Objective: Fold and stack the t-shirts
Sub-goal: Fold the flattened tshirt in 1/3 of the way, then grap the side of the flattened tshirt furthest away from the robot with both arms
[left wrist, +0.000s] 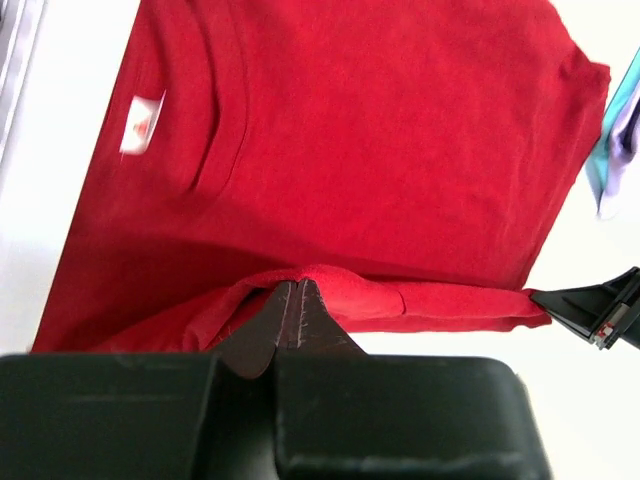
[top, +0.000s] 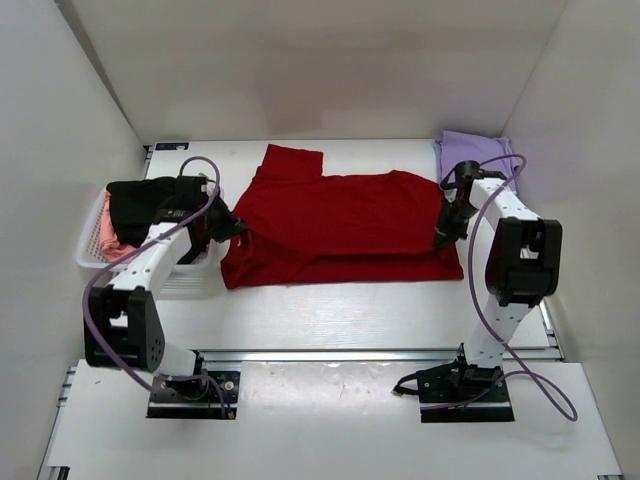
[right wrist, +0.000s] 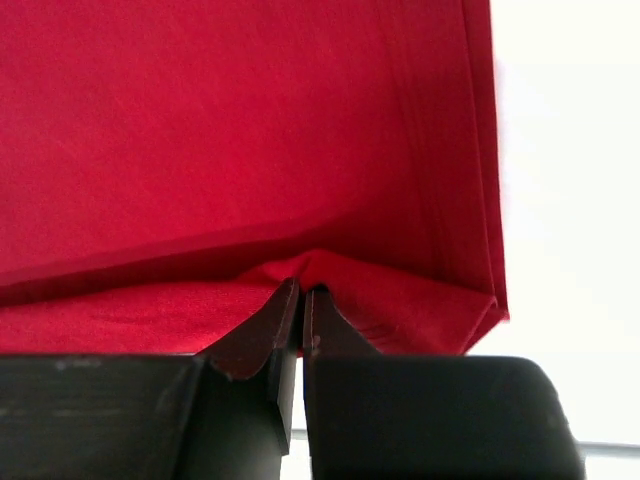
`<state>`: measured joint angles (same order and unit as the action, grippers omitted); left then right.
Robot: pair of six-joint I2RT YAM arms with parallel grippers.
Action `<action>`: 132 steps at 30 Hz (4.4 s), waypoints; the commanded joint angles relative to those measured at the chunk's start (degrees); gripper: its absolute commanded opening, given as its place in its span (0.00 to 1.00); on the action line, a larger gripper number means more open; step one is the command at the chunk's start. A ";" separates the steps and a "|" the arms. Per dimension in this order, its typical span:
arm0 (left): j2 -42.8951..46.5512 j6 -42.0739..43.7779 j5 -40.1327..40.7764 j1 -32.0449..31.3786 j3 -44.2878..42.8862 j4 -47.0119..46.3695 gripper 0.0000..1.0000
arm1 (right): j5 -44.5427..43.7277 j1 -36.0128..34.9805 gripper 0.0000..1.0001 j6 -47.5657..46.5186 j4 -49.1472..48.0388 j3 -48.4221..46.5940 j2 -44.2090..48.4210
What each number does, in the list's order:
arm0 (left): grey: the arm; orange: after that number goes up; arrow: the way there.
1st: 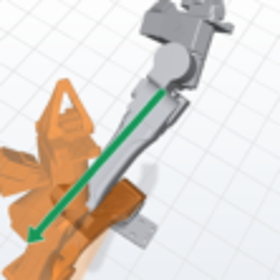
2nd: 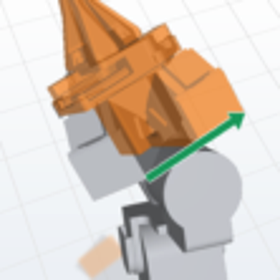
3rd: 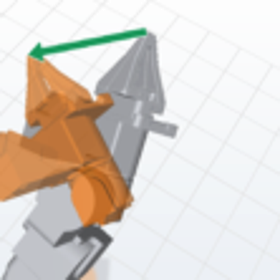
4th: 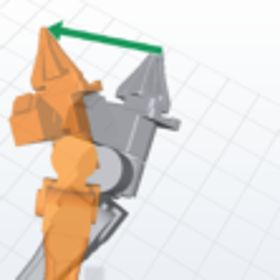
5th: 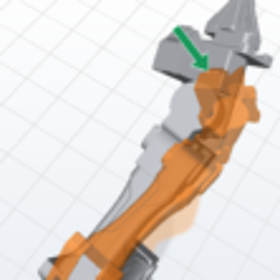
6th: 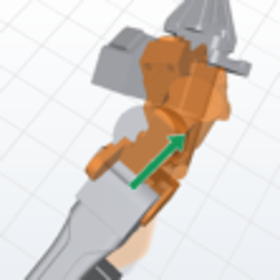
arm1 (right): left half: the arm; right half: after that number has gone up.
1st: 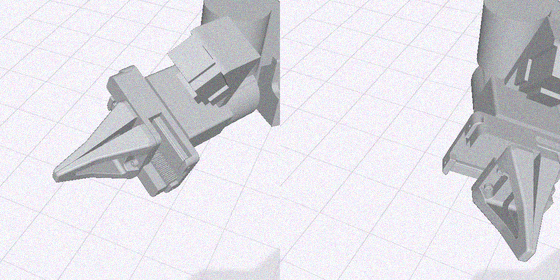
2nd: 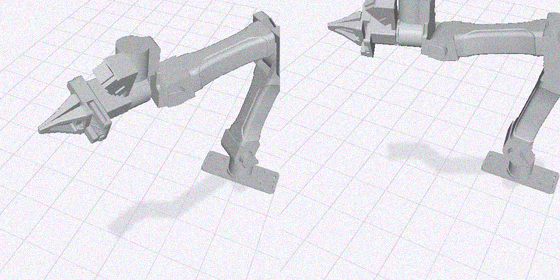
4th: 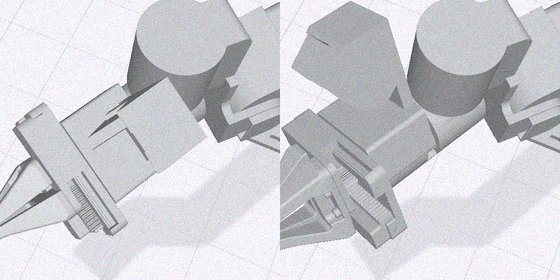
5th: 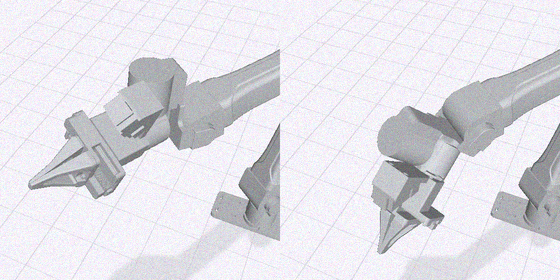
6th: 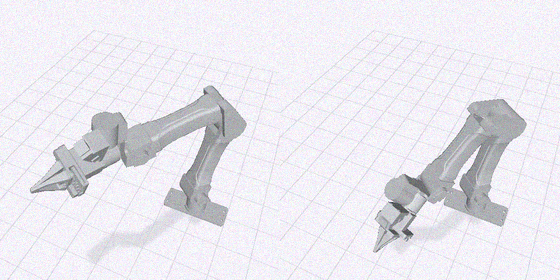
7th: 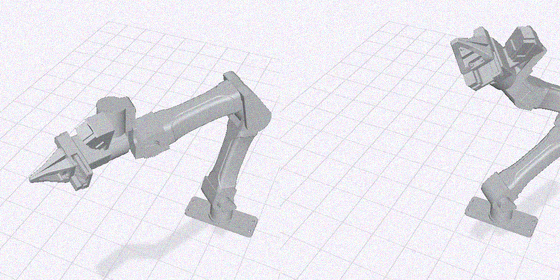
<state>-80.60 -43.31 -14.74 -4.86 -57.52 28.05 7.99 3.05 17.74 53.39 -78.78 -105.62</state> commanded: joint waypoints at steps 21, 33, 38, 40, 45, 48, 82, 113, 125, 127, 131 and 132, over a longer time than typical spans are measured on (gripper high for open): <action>-4.39 -0.20 0.06 -4.35 0.02 -4.32 0.99 | -2.81 -2.60 0.35 -0.60 -4.59 -4.37 -1.35; -13.35 -0.19 13.60 -9.73 8.64 -6.09 0.98 | -1.48 -6.12 0.22 2.30 -17.79 13.22 0.51; -13.45 1.46 12.72 -9.81 10.93 -2.84 0.98 | -2.72 -7.62 0.23 2.04 -14.19 16.98 1.55; -11.96 0.95 12.11 -9.90 12.69 -1.96 0.99 | -2.28 -8.49 0.23 1.95 -14.10 20.32 4.97; -8.27 4.36 9.56 -10.60 17.25 5.06 0.99 | 0.70 -9.90 0.24 3.09 -11.38 28.41 12.79; -4.58 5.78 9.03 -11.92 21.02 7.36 0.98 | 1.06 -10.52 0.24 3.09 -9.80 33.06 17.45; -49.19 21.07 12.17 -7.53 -65.16 24.93 0.42 | -3.15 -2.26 0.33 4.68 -5.92 2.94 9.30; -67.77 20.99 17.64 -7.18 -78.98 37.69 0.00 | -8.43 -0.32 0.48 3.10 5.14 -35.12 -27.26; -65.31 20.90 16.15 -6.56 -78.54 36.99 0.00 | -2.97 -2.35 0.00 1.78 7.88 -36.70 -29.38; -63.99 21.25 15.71 -6.04 -78.89 36.98 0.00 | -5.17 -2.08 0.00 1.43 7.96 -37.67 -28.24; -59.26 22.04 15.09 -5.69 -77.75 36.81 0.00 | -6.67 -0.94 0.00 0.28 8.66 -39.07 -25.51; -56.97 22.39 15.09 -6.12 -76.01 36.64 0.00 | -6.58 -0.50 0.00 0.02 8.49 -38.90 -24.38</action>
<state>-146.65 -22.04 2.13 -11.07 -135.55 63.92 2.92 1.02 19.05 61.25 -115.13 -134.80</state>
